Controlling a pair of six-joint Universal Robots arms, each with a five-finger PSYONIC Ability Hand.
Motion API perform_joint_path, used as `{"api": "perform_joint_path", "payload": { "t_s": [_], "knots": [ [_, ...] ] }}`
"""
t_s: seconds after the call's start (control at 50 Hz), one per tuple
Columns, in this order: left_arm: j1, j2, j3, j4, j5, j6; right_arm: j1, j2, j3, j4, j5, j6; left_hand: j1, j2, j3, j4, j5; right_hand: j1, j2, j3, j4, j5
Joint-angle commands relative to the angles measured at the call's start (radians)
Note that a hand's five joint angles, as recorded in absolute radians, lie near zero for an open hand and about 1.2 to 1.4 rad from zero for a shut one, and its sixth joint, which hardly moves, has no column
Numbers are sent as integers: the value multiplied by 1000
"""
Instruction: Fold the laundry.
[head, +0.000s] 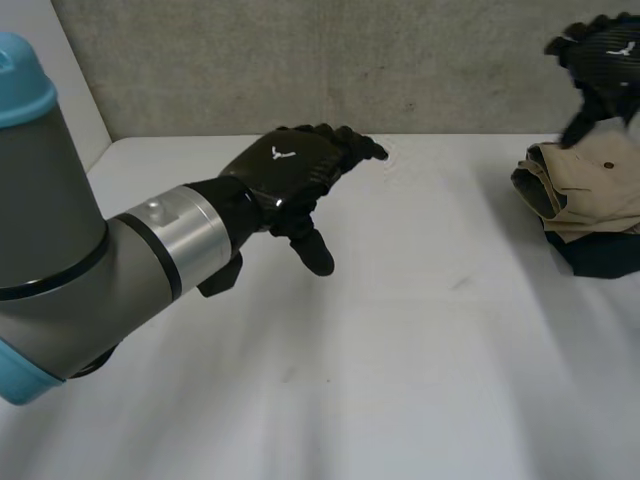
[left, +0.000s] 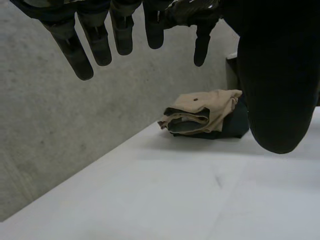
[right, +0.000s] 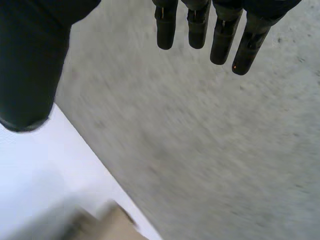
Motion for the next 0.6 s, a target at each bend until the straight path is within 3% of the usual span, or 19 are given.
{"api": "perform_joint_path", "payload": {
  "t_s": [0.02, 0.16, 0.32, 0.6],
  "knots": [
    [98, 80, -39, 35, -139, -76, 173, -242, 282, -6, 168, 376, -14, -31, -31, -30, -30, -29, -49, -44, -65, -72],
    [185, 113, -102, 56, -295, -78, 277, -307, 456, -86, 242, 355, -14, -31, -31, -30, -30, -29, -49, -44, -65, -72],
    [198, 130, -143, 53, -308, -85, 328, -318, 497, -152, 340, 274, -17, -34, -34, -33, -33, -29, -49, -44, -65, -72],
    [188, 158, -185, 107, -305, -90, 328, -333, 523, -166, 351, 272, -20, -37, -37, -36, -36, -29, -49, -44, -65, -72]
  ]
}}
